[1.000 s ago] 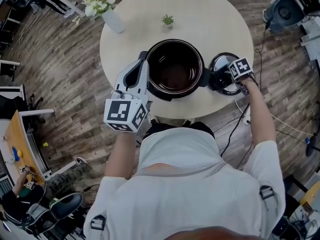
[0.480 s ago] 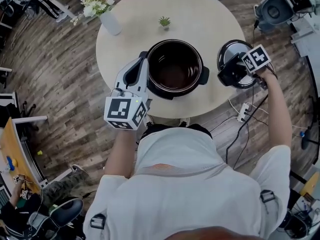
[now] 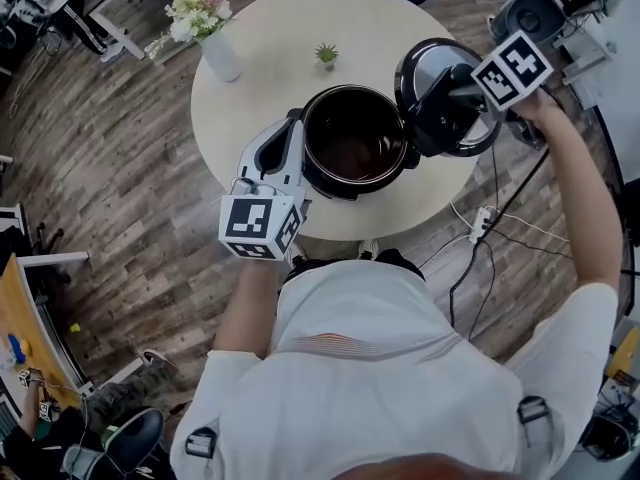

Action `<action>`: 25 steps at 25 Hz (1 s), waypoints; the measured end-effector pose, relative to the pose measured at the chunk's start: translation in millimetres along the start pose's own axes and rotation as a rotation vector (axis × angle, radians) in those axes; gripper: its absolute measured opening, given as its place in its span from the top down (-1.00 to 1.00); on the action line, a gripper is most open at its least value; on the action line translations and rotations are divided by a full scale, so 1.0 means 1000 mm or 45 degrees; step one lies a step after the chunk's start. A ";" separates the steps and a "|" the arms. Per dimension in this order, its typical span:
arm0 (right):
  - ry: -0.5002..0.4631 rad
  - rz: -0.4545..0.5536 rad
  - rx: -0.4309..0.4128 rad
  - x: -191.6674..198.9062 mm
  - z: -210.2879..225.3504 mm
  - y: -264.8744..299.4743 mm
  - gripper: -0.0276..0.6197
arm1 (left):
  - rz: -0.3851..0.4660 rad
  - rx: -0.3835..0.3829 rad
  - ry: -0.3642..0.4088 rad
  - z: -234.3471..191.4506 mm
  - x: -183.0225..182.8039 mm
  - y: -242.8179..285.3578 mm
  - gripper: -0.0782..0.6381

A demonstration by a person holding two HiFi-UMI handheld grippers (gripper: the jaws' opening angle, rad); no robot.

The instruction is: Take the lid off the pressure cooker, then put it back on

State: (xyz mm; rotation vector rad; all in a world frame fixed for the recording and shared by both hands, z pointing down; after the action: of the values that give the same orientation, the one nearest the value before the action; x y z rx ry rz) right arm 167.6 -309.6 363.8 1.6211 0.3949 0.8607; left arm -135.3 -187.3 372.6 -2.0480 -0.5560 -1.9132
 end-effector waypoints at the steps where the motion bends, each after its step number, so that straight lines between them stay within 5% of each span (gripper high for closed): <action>1: 0.004 0.007 -0.021 -0.011 -0.011 0.002 0.05 | 0.005 0.000 -0.001 -0.004 -0.001 -0.003 0.76; 9: 0.101 -0.025 -0.134 -0.071 -0.093 0.037 0.05 | 0.025 0.002 -0.030 -0.036 0.000 -0.032 0.77; 25: 0.106 -0.165 -0.031 -0.077 -0.170 0.099 0.05 | 0.026 0.113 -0.029 -0.055 0.010 -0.044 0.77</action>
State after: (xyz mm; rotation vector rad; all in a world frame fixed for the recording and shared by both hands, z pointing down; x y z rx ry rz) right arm -25.7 -267.3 438.5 1.5235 0.5402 0.8334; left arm -204.3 -172.8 384.5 -2.0145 -0.6121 -1.8221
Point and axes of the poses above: the fingertips, and each gripper's own axes: y forward along the fingers, z to its right, x out of its underside, the point moved 4 cm from there along -y, backward along the fingers, and after that the axes turned 4 degrees about y, right-handed, at the moved point
